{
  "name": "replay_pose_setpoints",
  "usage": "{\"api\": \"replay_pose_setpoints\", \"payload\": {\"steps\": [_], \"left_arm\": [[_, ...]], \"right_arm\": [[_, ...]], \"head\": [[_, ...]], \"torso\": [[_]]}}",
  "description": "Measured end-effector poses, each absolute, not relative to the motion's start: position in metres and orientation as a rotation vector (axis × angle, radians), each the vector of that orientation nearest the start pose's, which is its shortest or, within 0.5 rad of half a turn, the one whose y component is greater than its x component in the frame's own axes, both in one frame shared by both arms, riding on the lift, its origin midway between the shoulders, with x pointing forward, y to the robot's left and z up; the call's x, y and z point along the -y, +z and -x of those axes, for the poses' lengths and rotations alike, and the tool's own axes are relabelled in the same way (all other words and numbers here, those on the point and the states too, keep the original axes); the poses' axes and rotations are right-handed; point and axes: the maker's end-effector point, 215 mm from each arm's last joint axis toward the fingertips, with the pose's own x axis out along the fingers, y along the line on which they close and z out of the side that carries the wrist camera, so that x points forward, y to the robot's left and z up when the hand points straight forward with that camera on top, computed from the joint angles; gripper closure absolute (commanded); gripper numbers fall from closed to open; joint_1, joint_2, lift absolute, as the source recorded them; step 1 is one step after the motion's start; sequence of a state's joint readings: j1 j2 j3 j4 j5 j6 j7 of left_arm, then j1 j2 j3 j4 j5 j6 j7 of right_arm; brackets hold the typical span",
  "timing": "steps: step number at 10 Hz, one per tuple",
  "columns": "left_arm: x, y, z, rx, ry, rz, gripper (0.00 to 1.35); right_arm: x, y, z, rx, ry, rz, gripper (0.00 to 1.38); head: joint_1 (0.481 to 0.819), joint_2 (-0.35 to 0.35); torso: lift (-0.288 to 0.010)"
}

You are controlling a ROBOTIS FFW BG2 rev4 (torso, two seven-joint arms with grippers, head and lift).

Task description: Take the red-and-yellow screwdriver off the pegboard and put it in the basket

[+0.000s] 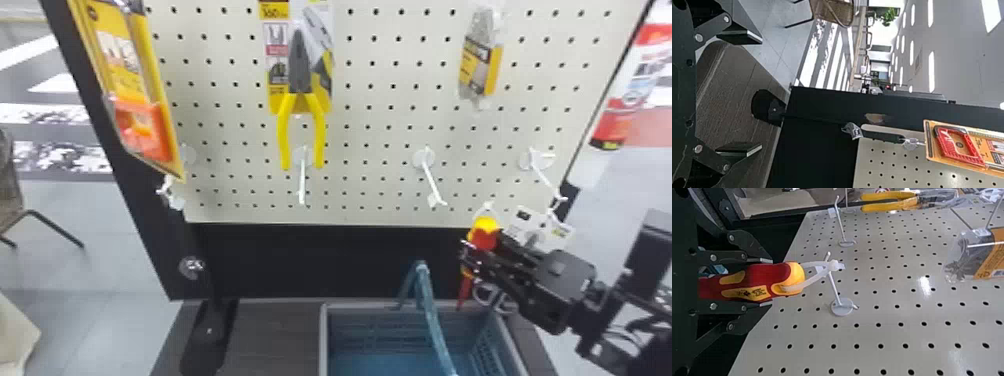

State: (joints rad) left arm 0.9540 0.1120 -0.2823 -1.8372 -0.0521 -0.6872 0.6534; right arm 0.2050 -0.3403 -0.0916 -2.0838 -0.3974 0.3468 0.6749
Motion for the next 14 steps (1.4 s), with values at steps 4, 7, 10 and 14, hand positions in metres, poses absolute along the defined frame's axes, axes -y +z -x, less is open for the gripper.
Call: {"api": "replay_pose_setpoints", "payload": {"steps": [4, 7, 10, 14], "left_arm": [[-0.227, -0.408, -0.221, -0.048, 0.364, 0.116, 0.33], [-0.226, -0.407, -0.222, -0.045, 0.36, 0.116, 0.33], [-0.224, -0.406, -0.223, -0.041, 0.352, 0.114, 0.33], [-0.221, -0.403, -0.226, -0.031, 0.343, 0.114, 0.33]], "right_arm": [[0.188, -0.257, -0.473, -0.023, 0.671, -0.128, 1.13], [0.207, -0.258, -0.468, -0.004, 0.566, -0.221, 1.13], [0.212, -0.265, -0.462, 0.001, 0.502, -0.338, 1.13], [0.225, -0.298, -0.454, -0.013, 0.392, -0.528, 1.13]], "head": [[0.549, 0.0], [0.549, 0.0], [0.549, 0.0], [0.549, 0.0]], "torso": [[-0.1], [-0.1], [-0.1], [-0.1]]}}
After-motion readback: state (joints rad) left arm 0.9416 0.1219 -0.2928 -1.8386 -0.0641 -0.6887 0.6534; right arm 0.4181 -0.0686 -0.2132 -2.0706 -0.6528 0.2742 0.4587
